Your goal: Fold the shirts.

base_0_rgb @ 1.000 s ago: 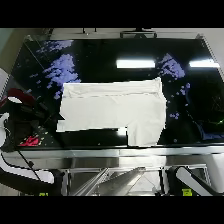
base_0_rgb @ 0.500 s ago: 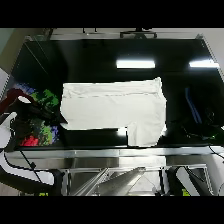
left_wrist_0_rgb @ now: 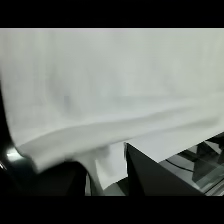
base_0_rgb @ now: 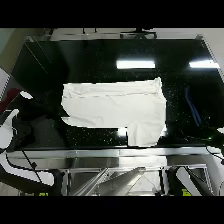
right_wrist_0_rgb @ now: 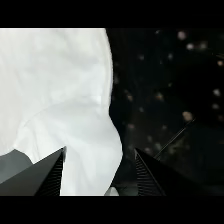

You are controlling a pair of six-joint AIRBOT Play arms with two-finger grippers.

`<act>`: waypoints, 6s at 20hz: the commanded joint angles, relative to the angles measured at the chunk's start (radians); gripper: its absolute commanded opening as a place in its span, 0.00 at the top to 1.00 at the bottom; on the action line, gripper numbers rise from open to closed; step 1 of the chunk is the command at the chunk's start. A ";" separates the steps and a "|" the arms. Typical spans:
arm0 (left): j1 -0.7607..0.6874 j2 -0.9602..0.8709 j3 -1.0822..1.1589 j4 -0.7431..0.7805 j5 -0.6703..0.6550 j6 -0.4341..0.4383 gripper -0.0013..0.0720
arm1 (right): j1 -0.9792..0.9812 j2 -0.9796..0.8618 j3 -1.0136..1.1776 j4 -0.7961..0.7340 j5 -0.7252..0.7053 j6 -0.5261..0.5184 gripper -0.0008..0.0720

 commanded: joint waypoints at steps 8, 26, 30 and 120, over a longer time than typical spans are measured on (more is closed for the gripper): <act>0.218 0.000 0.002 -0.030 -0.136 0.003 0.58 | 0.000 -0.001 -0.001 0.000 -0.017 0.000 0.30; 0.181 -0.010 0.034 -0.115 -0.185 0.129 0.58 | 0.000 -0.001 -0.001 0.000 -0.009 -0.001 0.30; 0.249 0.052 0.045 -0.115 -0.175 0.130 0.58 | 0.000 -0.002 -0.001 0.000 -0.015 -0.001 0.30; 0.029 -0.410 0.713 -0.270 -0.124 0.138 0.59 | 0.385 -0.907 0.885 0.579 -0.241 -0.529 0.77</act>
